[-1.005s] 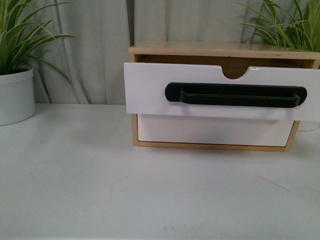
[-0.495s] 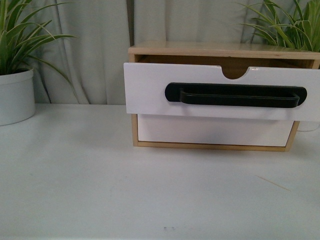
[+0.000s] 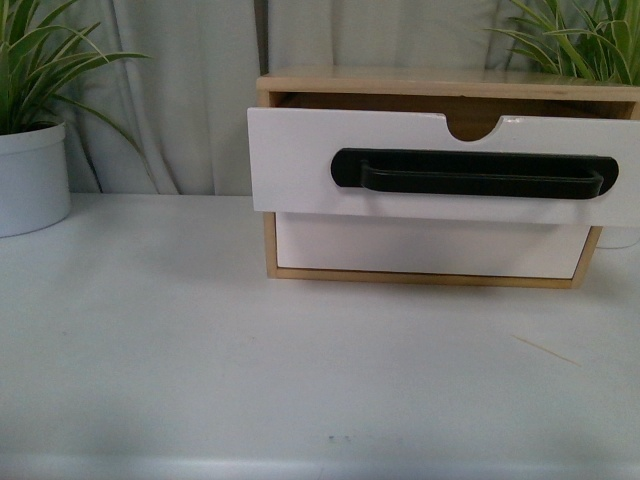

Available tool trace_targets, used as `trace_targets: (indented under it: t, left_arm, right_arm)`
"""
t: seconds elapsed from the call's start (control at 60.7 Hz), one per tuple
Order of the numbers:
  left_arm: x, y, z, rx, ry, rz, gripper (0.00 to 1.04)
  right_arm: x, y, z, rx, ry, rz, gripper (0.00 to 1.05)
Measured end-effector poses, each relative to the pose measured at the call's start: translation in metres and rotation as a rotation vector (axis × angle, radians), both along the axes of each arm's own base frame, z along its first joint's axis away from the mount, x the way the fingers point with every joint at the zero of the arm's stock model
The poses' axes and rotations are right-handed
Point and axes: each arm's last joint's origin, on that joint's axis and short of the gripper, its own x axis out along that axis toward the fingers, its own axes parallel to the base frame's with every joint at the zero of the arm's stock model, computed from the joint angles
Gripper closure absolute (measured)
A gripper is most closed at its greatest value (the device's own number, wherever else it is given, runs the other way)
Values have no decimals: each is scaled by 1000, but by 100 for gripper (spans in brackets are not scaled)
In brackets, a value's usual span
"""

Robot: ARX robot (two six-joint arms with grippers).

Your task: Close drawer sideways

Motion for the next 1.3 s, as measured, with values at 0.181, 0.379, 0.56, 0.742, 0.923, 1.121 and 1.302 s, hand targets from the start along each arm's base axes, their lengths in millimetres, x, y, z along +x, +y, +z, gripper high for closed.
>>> trace_targets:
  t: [0.181,0.379,0.56,0.742,0.923,1.121,1.302]
  left_arm:
    - [37,-29,8,-52,5,-113,6]
    - [83,-64,15,-49,33,-219,6]
    - [109,-83,21,-53,36,-265,6]
    - [136,-91,23,-67,43,-283,6]
    - [158,-95,27,-77,33,-290,6]
    - [178,-97,26,-90,37,-310,6]
    - [200,-106,23,-95,44,-326,6]
  right_arm:
    - [36,2,5,-158,-19,49,9]
    - [75,11,8,-247,-41,81,9]
    - [101,19,12,-264,-64,92,9]
    - [124,25,17,-267,-80,98,9]
    - [144,30,23,-267,-95,104,9]
    - [159,32,24,-264,-94,109,9]
    - [179,33,20,-265,-88,106,9]
